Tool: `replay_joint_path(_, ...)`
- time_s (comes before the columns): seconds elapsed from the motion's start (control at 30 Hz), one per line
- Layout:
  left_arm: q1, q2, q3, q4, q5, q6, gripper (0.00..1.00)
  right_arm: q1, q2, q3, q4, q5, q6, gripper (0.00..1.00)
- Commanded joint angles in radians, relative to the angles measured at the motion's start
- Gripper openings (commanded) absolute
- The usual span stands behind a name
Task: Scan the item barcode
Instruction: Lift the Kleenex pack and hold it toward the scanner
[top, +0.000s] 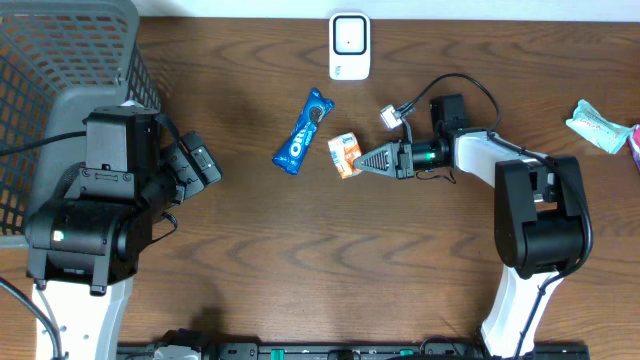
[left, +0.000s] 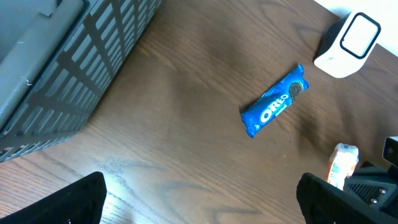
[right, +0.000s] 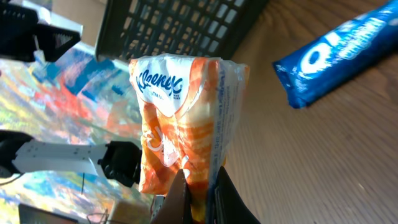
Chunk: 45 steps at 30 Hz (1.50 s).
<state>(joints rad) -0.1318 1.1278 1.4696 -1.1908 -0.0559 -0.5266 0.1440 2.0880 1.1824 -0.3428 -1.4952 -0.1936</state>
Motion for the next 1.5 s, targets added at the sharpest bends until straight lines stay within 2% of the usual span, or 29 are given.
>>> replay_joint_path(0.0,0.005,0.002,0.007,-0.002,-0.012,0.002,0.98,0.028,0.001,-0.002,0.007,-0.066,-0.070,0.01)
replay_joint_path(1.0,0.005,0.002,0.007,-0.002,-0.012,0.002,0.98,0.032,0.001,-0.002,0.032,-0.065,-0.060,0.01)
replay_joint_path(1.07,0.005,0.002,0.007,-0.002,-0.012,0.002,0.98,0.029,0.001,-0.001,0.089,-0.064,0.019,0.01)
replay_joint_path(1.13,0.005,0.002,0.007,-0.002,-0.012,0.002,0.98,0.020,0.001,0.000,0.202,-0.064,0.176,0.01)
replay_joint_path(1.23,0.005,0.002,0.007,-0.002,-0.012,0.002,0.98,0.005,0.001,0.000,0.427,-0.049,0.465,0.01)
replay_joint_path(1.37,0.005,0.002,0.007,-0.002,-0.012,0.002,0.98,-0.013,0.001,0.000,0.677,0.068,0.814,0.01)
replay_joint_path(1.47,0.005,0.002,0.007,-0.002,-0.012,0.002,0.98,-0.016,0.001,0.000,0.840,0.083,0.935,0.01)
